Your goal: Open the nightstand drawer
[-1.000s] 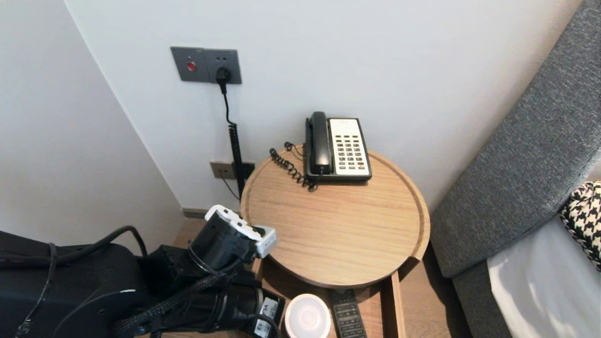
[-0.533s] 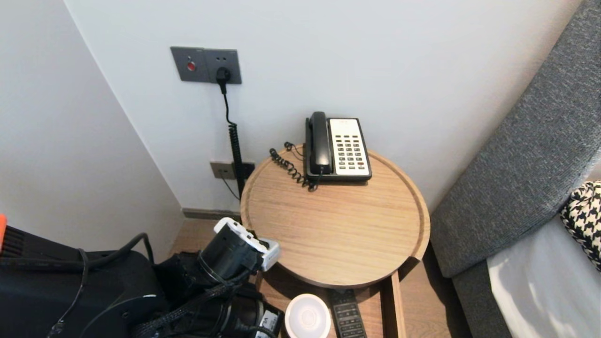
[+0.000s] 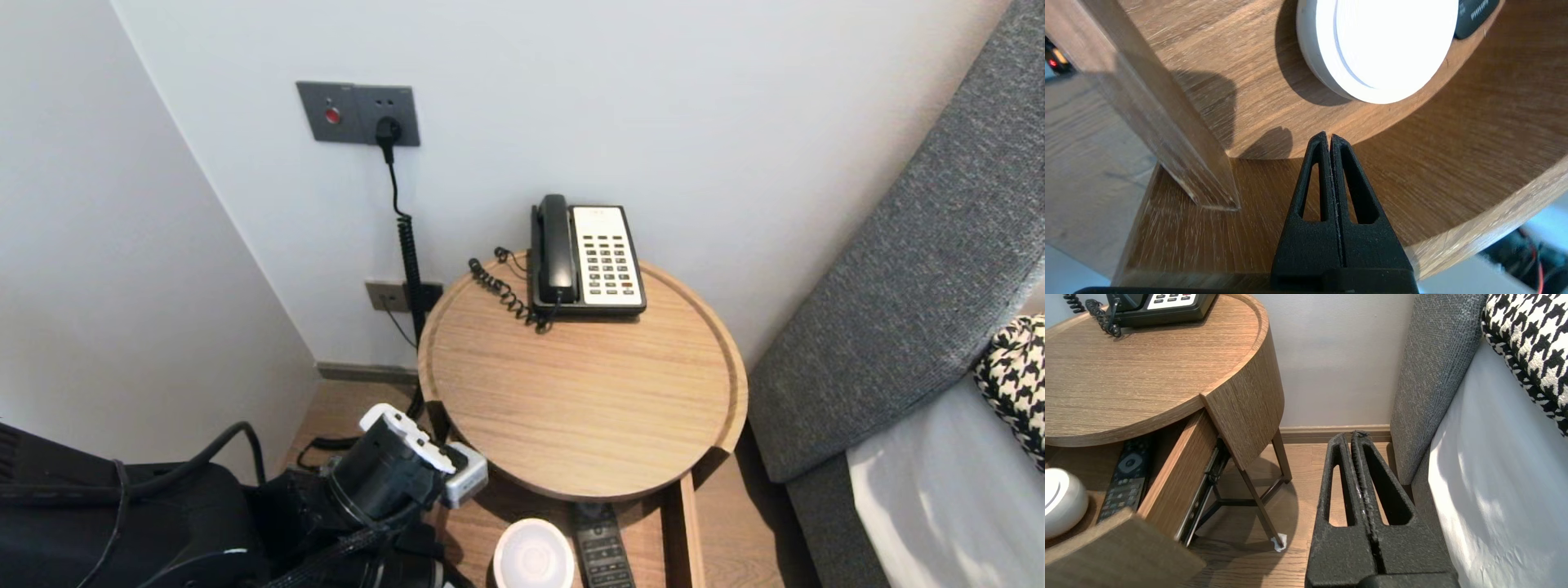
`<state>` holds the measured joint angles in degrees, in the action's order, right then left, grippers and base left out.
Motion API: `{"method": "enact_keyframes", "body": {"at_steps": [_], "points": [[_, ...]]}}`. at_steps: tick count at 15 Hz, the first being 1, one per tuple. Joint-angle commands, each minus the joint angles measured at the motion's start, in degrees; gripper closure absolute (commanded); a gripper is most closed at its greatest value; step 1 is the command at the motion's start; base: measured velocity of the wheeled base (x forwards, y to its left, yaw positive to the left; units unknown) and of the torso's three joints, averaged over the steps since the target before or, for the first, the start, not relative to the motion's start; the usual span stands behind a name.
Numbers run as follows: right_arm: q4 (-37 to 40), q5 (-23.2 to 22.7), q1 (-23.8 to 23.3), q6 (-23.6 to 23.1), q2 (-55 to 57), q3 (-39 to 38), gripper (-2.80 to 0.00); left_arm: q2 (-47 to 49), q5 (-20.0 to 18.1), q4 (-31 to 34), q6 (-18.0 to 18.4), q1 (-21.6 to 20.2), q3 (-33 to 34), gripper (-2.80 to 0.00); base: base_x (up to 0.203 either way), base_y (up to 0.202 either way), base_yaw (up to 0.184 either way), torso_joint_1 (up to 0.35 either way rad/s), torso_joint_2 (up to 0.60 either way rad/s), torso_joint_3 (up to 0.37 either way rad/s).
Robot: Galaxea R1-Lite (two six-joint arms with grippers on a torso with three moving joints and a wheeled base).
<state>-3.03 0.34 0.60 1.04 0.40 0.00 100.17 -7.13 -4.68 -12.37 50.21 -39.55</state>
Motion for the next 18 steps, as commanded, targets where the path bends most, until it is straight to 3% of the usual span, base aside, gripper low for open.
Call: {"method": "enact_keyframes", "body": {"at_steps": [1, 9, 12, 14, 18], "points": [[0.0, 0.0, 0.0, 0.0, 0.0, -1.5, 0.0, -0.2, 0.0, 0.1, 0.2, 0.1, 0.5, 0.0, 0.0, 0.0, 0.0, 0.0, 0.0, 0.0], [0.0, 0.0, 0.0, 0.0, 0.0, -1.5, 0.0, -2.4, -2.6, 0.0, 0.8, 0.2, 0.8, 0.0, 0.0, 0.0, 0.0, 0.0, 0.0, 0.0], [0.0, 0.0, 0.0, 0.0, 0.0, -1.5, 0.0, -3.3, -2.5, 0.3, -1.8, 0.2, -2.0, 0.0, 0.0, 0.0, 0.0, 0.0, 0.0, 0.0], [0.0, 0.0, 0.0, 0.0, 0.0, -1.5, 0.0, -5.6, -2.4, 4.3, -5.4, 0.2, -5.8, 0.0, 0.0, 0.0, 0.0, 0.0, 0.0, 0.0], [0.0, 0.0, 0.0, 0.0, 0.0, -1.5, 0.0, -5.8, 2.4, 22.5, -7.3, 0.1, -16.1, 0.0, 0.0, 0.0, 0.0, 0.0, 0.0, 0.0]]}}
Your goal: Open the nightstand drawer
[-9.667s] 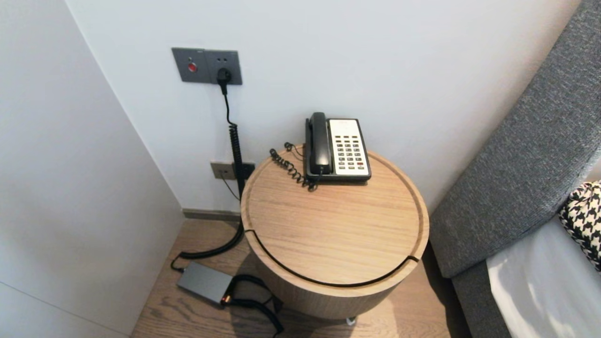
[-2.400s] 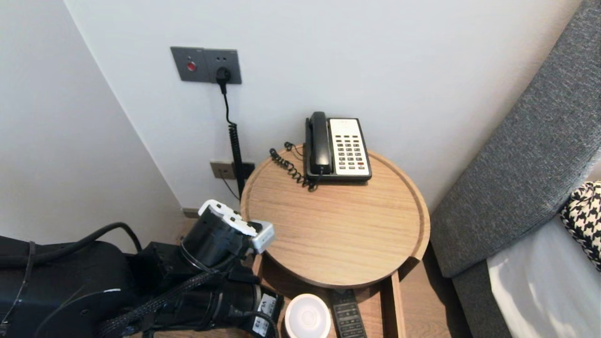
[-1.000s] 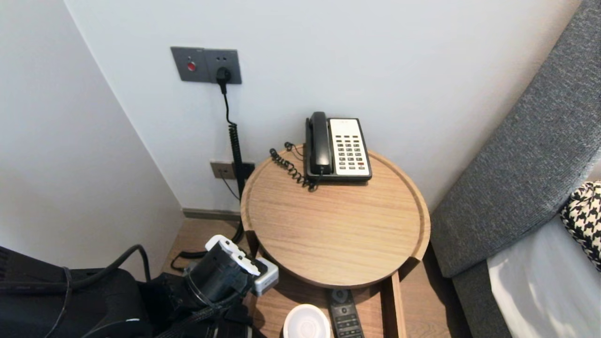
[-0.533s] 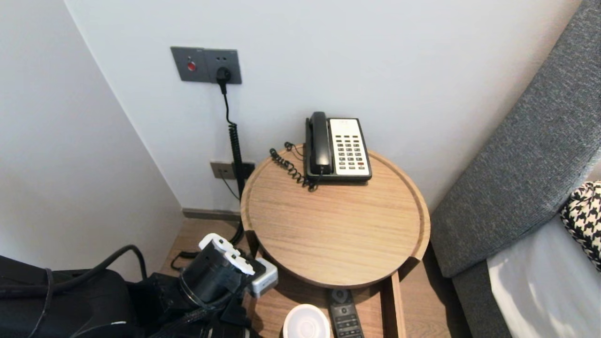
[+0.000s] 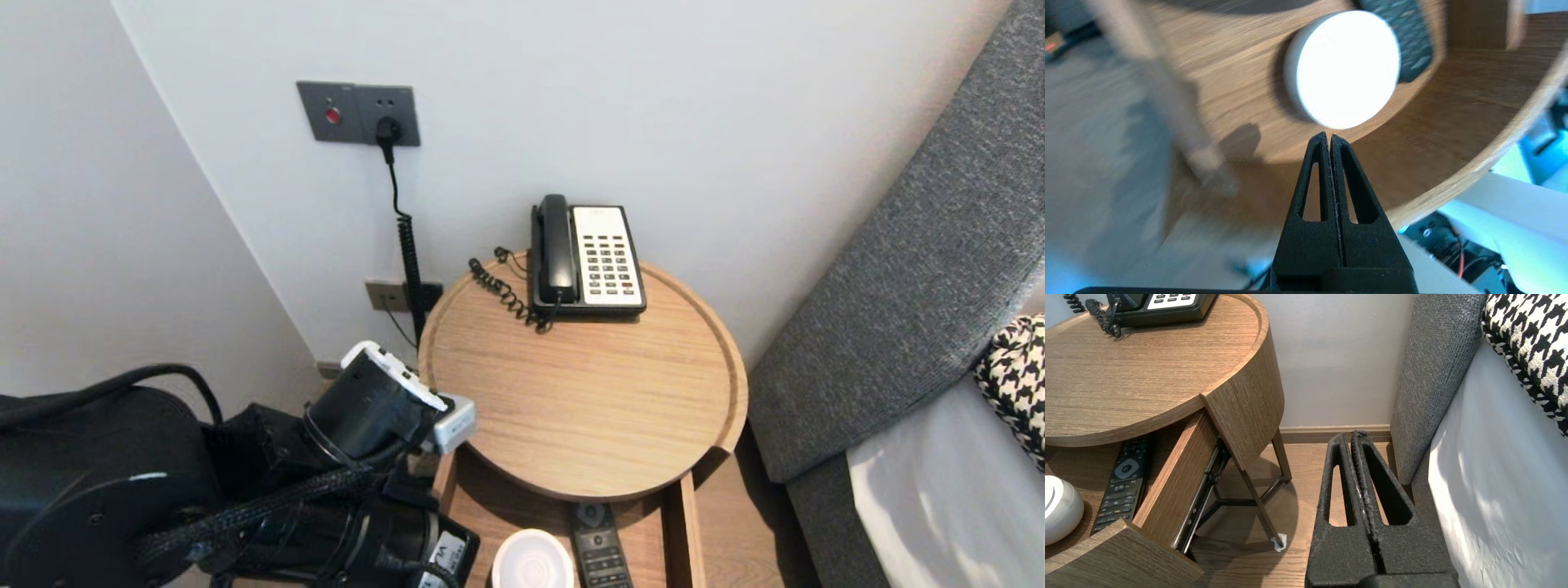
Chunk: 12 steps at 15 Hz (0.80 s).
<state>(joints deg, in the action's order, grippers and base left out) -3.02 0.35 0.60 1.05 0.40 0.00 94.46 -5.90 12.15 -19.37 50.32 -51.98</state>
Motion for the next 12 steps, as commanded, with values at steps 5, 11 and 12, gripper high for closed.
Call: {"method": "enact_keyframes", "body": {"at_steps": [5, 11, 12], "points": [[0.0, 0.0, 0.0, 0.0, 0.0, -1.5, 0.0, 4.6, 6.7, 26.6, -7.5, 0.6, -21.4, 0.0, 0.0, 0.0, 0.0, 0.0, 0.0, 0.0], [-0.1, 0.0, 0.0, 0.0, 0.0, -1.5, 0.0, 11.0, 4.0, 32.1, -14.4, 5.3, -28.8, 0.0, 0.0, 0.0, 0.0, 0.0, 0.0, 0.0], [-0.1, 0.0, 0.0, 0.0, 0.0, -1.5, 0.0, 11.8, 4.0, 32.2, -15.1, 6.0, -29.0, 0.0, 0.0, 0.0, 0.0, 0.0, 0.0, 0.0]]}}
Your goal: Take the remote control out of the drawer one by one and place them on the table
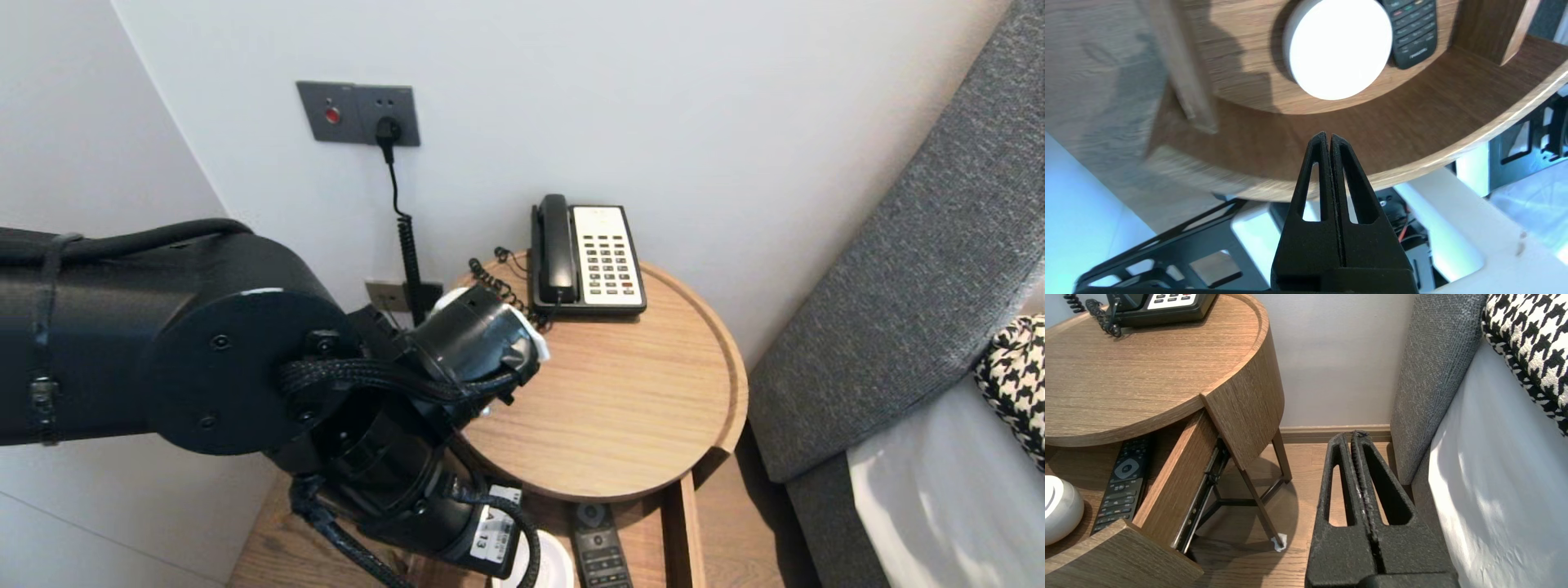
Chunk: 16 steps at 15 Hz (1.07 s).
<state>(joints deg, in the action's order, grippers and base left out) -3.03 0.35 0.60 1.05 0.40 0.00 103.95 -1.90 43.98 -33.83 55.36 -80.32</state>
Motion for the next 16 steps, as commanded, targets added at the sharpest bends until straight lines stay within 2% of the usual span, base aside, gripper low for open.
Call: {"method": "enact_keyframes", "body": {"at_steps": [1, 3, 4, 6, 9, 12, 13, 16], "points": [[0.0, 0.0, 0.0, 0.0, 0.0, -1.5, 0.0, 3.1, 0.1, 0.5, -1.1, 1.8, -0.6, 0.0, 0.0, 0.0, 0.0, 0.0, 0.0, 0.0], [0.0, 0.0, 0.0, 0.0, 0.0, -1.5, 0.0, 4.1, 0.2, 0.4, -1.7, 2.0, -0.3, 0.0, 0.0, 0.0, 0.0, 0.0, 0.0, 0.0], [0.0, 0.1, 0.0, 0.0, 0.0, -1.5, 0.0, 4.7, 1.1, 0.2, -2.1, 2.0, 0.1, -2.8, 0.0, 0.0, 0.0, 0.0, 0.0, 0.0], [0.0, 0.0, 0.0, 0.0, 0.0, -1.5, 0.0, 5.4, 3.4, -0.2, -2.6, 2.1, 0.3, -2.8, 0.0, 0.0, 0.0, 0.0, 0.0, 0.0], [0.0, 0.0, 0.0, 0.0, 0.0, -1.5, 0.0, 6.1, 3.6, -0.5, -2.7, 2.5, -0.3, -2.8, 0.0, 0.0, 0.0, 0.0, 0.0, 0.0], [0.0, 0.0, 0.0, 0.0, 0.0, -1.5, 0.0, 7.9, 6.8, -1.3, -7.2, 3.3, -1.5, -2.8, 0.0, 0.0, 0.0, 0.0, 0.0, 0.0], [0.0, 0.0, 0.0, 0.0, 0.0, -1.5, 0.0, 9.0, 7.3, -1.3, -9.6, 4.1, -1.8, -2.8, 0.0, 0.0, 0.0, 0.0, 0.0, 0.0], [0.0, 0.0, 0.0, 0.0, 0.0, -1.5, 0.0, 9.4, 7.7, -1.2, -13.4, 4.7, -4.5, -2.8, 0.0, 0.0, 0.0, 0.0, 0.0, 0.0]]}}
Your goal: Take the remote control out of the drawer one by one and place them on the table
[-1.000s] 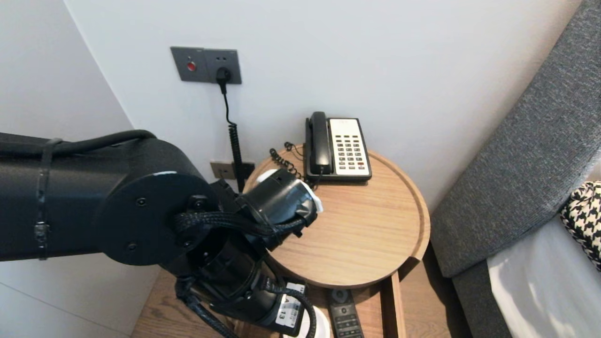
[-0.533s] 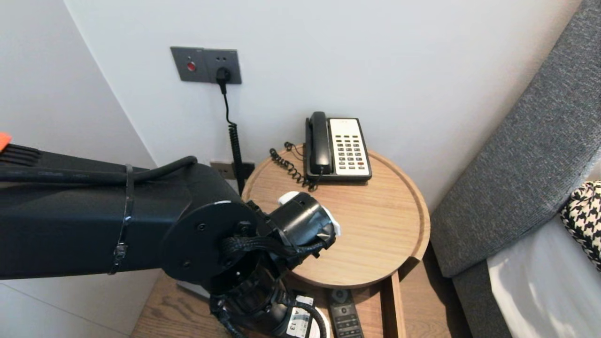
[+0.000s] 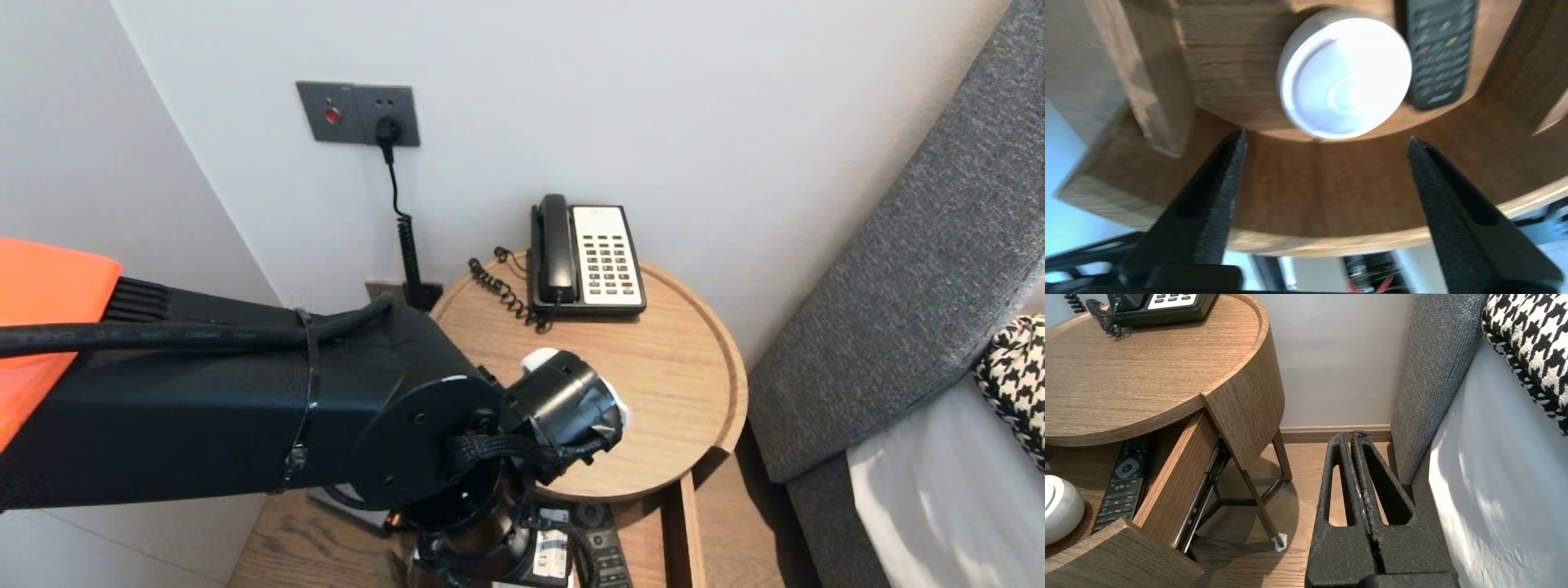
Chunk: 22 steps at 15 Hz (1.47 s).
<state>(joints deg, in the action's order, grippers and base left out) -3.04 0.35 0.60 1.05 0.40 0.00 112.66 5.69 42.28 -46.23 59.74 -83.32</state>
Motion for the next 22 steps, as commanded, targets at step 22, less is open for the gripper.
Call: {"method": "enact_keyframes", "body": {"at_steps": [22], "points": [[0.0, 0.0, 0.0, 0.0, 0.0, -1.5, 0.0, 11.3, 4.9, 8.6, -6.4, 2.5, -11.9, -2.8, 0.0, 0.0, 0.0, 0.0, 0.0, 0.0]]}}
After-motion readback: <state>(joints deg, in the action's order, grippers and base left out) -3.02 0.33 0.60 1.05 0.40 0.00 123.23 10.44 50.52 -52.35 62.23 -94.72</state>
